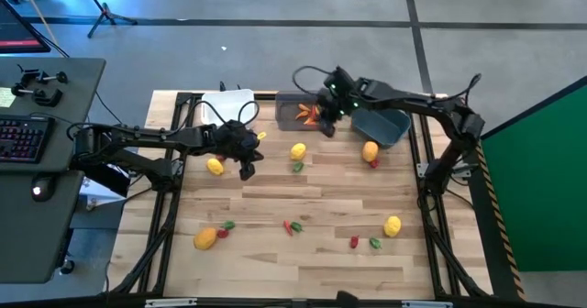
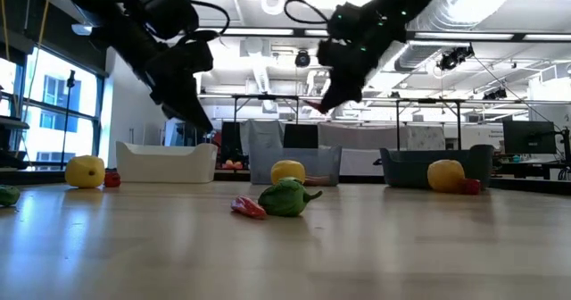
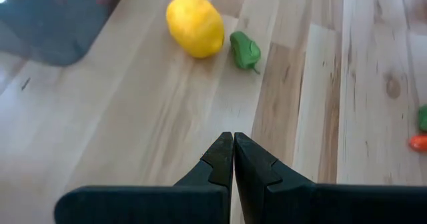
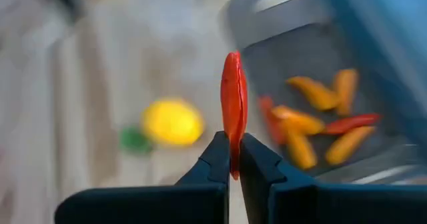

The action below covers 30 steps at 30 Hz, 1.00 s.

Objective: Sort produce into baskets
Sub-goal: Put the top orange chili pepper into the black bin, then adjust the blue bin

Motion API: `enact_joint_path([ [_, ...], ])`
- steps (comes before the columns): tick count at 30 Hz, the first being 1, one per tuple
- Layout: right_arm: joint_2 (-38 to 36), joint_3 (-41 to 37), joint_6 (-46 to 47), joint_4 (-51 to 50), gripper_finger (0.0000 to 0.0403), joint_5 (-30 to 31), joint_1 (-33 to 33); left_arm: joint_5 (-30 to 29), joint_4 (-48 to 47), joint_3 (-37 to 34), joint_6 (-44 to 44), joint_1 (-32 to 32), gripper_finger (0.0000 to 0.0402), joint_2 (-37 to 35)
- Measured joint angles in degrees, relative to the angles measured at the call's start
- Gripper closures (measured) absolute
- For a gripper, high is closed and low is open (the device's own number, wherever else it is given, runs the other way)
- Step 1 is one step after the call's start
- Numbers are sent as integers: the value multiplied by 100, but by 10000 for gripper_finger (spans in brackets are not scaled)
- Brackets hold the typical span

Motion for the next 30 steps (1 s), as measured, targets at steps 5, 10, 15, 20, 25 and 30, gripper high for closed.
enact_joint_path([
  [5,768,910,576,-337,400,456,-103,-51,252,2,-172,0,401,0],
  [10,1684,1853,719,-971,400,509,-275,-56,285,2,-461,-2,401,0],
  [15,2545,2804,625,-1945,384,431,-460,-54,285,2,-466,-4,401,0],
  [20,3039,3628,594,-2445,348,415,-574,-54,285,2,-516,-4,401,0],
  [25,3080,4024,561,-2557,287,404,-581,-51,281,2,-705,-4,401,0],
  [30,3071,4425,380,-3043,235,372,-581,-49,281,2,-813,-4,401,0],
])
